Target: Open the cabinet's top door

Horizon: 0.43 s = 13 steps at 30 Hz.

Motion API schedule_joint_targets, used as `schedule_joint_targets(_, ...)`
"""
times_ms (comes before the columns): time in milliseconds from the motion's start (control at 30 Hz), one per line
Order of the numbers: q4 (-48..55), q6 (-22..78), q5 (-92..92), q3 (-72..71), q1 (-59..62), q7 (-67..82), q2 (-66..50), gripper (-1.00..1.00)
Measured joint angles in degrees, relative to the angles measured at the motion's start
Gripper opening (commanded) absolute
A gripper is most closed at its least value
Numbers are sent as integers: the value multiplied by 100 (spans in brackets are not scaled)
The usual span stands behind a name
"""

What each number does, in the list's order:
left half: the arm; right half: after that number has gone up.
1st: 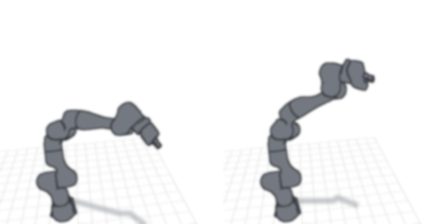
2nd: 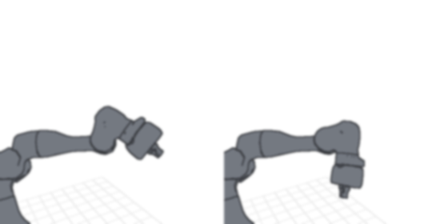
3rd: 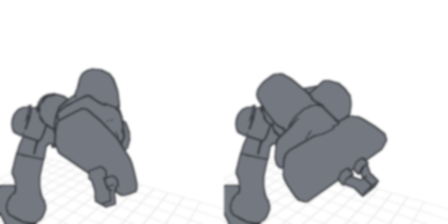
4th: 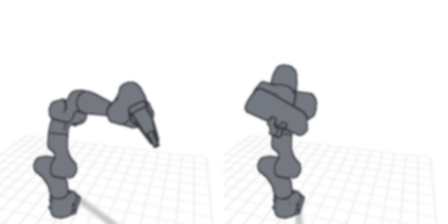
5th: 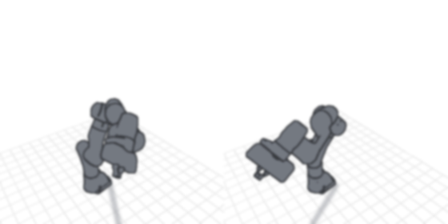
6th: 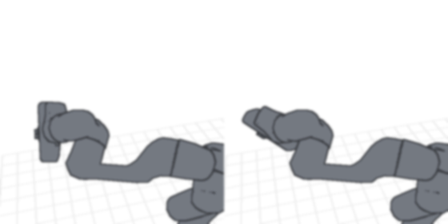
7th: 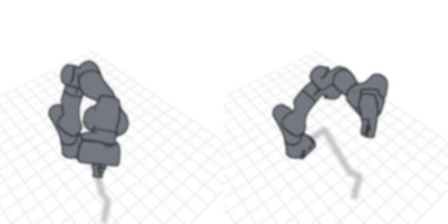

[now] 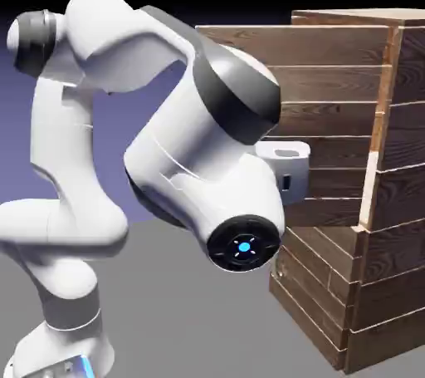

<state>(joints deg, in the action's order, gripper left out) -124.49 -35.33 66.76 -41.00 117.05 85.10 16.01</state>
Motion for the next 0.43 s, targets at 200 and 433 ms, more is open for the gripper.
schedule_joint_targets(200, 997, -88, -746, -348, -128, -86, -1246, -100)
schedule_joint_targets(433, 2051, -82, -1396, -580, -494, -442, -2521, 100)
